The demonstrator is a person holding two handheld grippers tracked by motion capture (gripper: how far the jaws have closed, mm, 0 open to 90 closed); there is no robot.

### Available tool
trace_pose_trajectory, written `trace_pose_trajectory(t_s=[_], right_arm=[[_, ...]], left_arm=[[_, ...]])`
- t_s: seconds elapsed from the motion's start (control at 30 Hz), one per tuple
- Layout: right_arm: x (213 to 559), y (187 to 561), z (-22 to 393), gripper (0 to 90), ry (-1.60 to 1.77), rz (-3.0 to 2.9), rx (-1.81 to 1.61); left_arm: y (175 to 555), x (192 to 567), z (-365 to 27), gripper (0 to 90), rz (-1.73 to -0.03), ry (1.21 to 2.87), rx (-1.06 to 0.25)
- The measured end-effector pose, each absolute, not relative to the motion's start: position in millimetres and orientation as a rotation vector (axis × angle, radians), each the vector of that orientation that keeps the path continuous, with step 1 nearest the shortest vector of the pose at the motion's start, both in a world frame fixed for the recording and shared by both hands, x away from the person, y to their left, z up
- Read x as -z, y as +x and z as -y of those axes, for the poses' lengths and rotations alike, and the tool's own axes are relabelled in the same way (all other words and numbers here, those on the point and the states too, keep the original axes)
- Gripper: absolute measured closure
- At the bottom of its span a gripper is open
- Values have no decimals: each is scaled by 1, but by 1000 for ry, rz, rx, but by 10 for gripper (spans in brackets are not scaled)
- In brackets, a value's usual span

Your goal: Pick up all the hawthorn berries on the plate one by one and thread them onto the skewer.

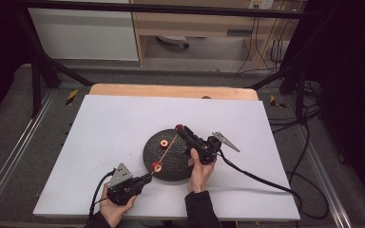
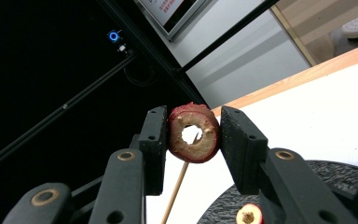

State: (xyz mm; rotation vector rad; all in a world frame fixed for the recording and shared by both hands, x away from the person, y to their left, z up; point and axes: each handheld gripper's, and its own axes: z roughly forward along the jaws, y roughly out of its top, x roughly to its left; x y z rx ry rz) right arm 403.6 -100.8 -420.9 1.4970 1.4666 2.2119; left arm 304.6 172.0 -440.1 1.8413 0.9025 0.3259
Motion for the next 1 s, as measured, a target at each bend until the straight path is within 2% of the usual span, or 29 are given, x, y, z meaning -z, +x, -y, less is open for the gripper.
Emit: trace_pose_trajectory(t_s=[1.0], right_arm=[[423, 392, 98, 631, 1475, -1498, -2215]], left_arm=[[342, 414, -135, 883, -923, 1799, -315]])
